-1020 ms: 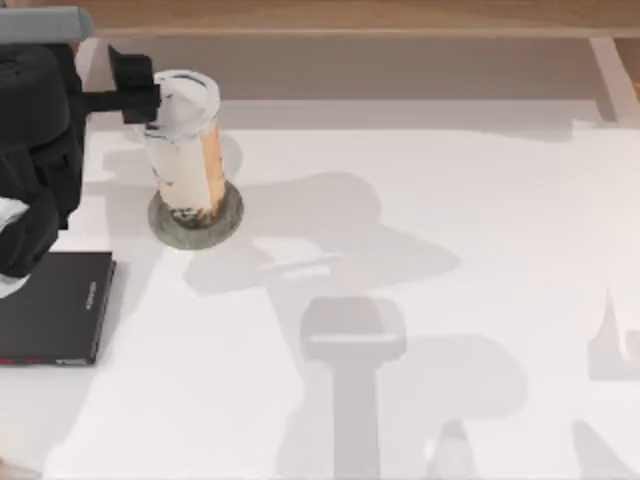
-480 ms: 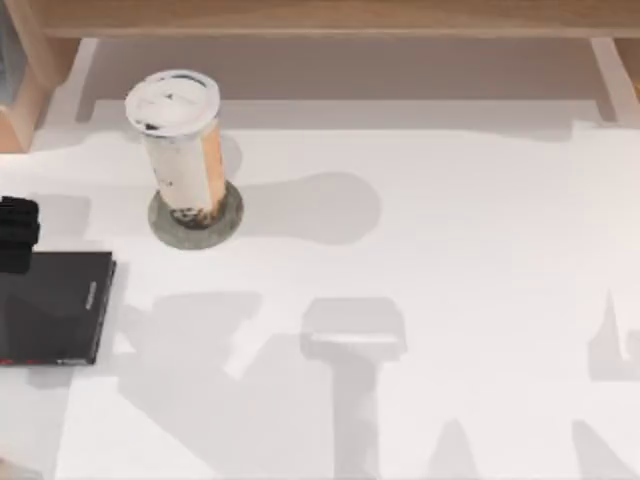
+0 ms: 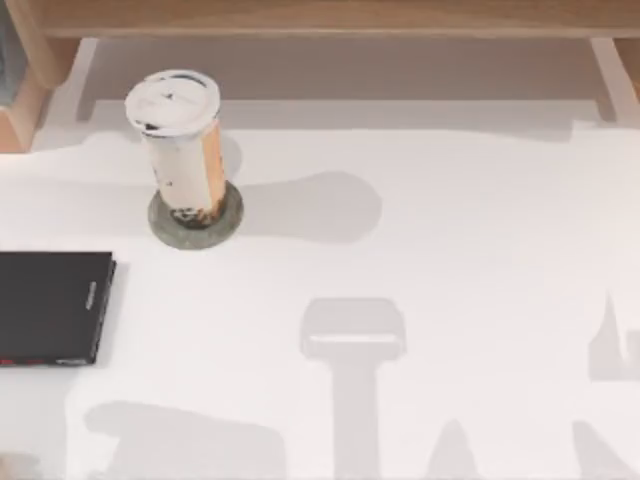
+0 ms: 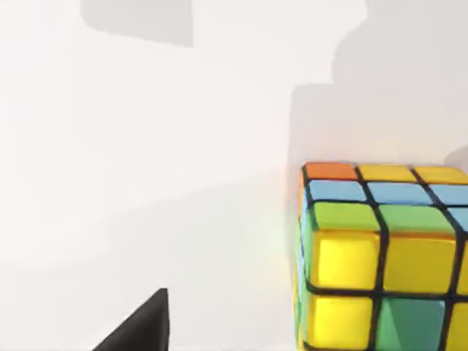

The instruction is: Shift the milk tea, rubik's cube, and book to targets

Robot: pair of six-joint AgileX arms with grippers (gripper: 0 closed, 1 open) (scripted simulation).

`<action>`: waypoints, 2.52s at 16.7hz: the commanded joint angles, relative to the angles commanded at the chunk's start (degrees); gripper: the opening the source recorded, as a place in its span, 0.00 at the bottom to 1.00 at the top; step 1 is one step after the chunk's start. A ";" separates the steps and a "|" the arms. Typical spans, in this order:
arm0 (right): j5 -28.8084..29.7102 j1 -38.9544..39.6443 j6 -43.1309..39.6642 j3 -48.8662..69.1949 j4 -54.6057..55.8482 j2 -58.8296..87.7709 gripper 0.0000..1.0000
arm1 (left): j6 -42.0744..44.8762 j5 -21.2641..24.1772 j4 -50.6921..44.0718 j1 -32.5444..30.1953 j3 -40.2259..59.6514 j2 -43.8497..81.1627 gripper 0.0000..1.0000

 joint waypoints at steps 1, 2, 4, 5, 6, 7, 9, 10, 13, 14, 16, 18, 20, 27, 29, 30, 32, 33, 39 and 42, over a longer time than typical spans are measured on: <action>0.00 0.00 0.00 0.00 0.00 0.00 1.00 | 0.81 0.92 -2.31 0.52 -0.32 -0.85 1.00; 0.00 0.00 0.00 0.00 0.00 0.00 1.00 | 1.44 1.65 -4.05 0.92 -0.59 -1.52 1.00; 0.00 0.00 0.00 0.00 0.00 0.00 1.00 | 2.09 2.40 -5.82 1.32 -0.89 -2.23 1.00; 0.00 0.00 0.00 0.00 0.00 0.00 1.00 | 2.09 2.40 -5.82 1.32 -0.89 -2.23 1.00; 0.00 0.00 0.00 0.00 0.00 0.00 1.00 | 2.09 2.40 -5.82 1.32 -0.89 -2.23 1.00; 0.00 0.00 0.00 0.00 0.00 0.00 1.00 | 2.09 2.40 -5.82 1.32 -0.89 -2.23 1.00; 0.00 0.00 0.00 0.00 0.00 0.00 1.00 | 2.02 2.31 -5.70 1.10 -0.72 -2.01 1.00; 0.00 0.00 0.00 0.00 0.00 0.00 1.00 | 2.02 2.33 -5.51 1.13 -0.90 -1.93 1.00; 0.00 0.00 0.00 0.00 0.00 0.00 1.00 | 2.04 2.40 -1.47 1.27 -3.98 -0.77 1.00; 0.00 0.00 0.00 0.00 0.00 0.00 1.00 | 2.10 2.39 0.91 1.31 -5.49 -0.14 1.00; 0.00 0.00 0.00 0.00 0.00 0.00 1.00 | 2.23 2.38 5.97 1.41 -8.73 1.22 1.00; 0.00 0.00 0.00 0.00 0.00 0.00 1.00 | 2.34 2.37 9.36 1.50 -11.31 2.30 1.00; 0.00 0.00 0.00 0.00 0.00 0.00 1.00 | 2.38 2.37 10.32 1.54 -12.14 2.64 1.00; 0.00 0.00 0.00 0.00 0.00 0.00 1.00 | 2.38 2.37 10.32 1.54 -12.14 2.64 0.70; 0.00 0.00 0.00 0.00 0.00 0.00 1.00 | 2.38 2.37 10.32 1.54 -12.14 2.64 0.55; 0.00 0.00 0.00 0.00 0.00 0.00 1.00 | 2.38 2.37 10.32 1.54 -12.14 2.64 0.47; 0.00 0.00 0.00 0.00 0.00 0.00 1.00 | 2.38 2.37 10.32 1.54 -12.14 2.64 0.32; 0.00 0.00 0.00 0.00 0.00 0.00 1.00 | 2.38 2.37 10.32 1.54 -12.14 2.64 0.25; 0.00 0.00 0.00 0.00 0.00 0.00 1.00 | 2.38 2.37 10.32 1.54 -12.14 2.64 0.00; 0.00 0.00 0.00 0.00 0.00 0.00 1.00 | 2.38 2.37 10.32 1.54 -12.14 2.64 0.00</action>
